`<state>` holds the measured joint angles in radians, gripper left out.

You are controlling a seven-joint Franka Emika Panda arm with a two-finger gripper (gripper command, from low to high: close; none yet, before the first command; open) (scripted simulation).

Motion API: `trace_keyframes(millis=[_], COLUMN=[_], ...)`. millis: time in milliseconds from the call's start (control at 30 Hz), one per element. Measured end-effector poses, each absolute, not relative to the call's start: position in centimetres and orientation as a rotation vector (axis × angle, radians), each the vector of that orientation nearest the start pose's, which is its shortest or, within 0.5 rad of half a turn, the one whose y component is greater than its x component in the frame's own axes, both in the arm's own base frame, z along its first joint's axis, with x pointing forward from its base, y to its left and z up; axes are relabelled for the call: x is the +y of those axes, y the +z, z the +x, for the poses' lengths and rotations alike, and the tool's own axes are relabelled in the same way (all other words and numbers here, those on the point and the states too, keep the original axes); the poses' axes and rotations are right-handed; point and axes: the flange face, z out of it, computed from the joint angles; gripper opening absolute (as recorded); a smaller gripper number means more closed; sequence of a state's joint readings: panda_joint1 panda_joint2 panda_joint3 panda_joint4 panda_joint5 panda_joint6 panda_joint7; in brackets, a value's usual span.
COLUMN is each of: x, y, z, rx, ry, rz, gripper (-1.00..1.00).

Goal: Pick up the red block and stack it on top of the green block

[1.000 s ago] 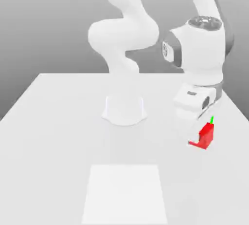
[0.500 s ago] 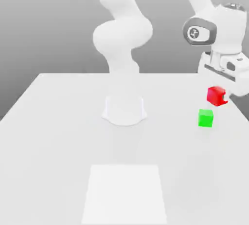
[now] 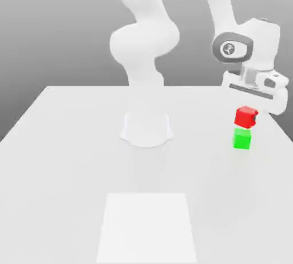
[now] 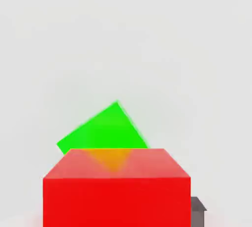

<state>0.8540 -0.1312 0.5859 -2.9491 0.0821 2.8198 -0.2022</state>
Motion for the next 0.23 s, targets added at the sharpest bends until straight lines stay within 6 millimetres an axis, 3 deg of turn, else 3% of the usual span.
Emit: trace_keyframes(millis=[167,200,233], x=[31.9,31.8,31.8], y=[18.4,18.0,18.0], z=[5.0,5.0,5.1], rx=[-2.23,-2.222,-2.217], ry=[-0.008,-0.003,-0.003], rz=[-2.237,-2.233,-2.239], gripper=[-1.0,1.0,1.0])
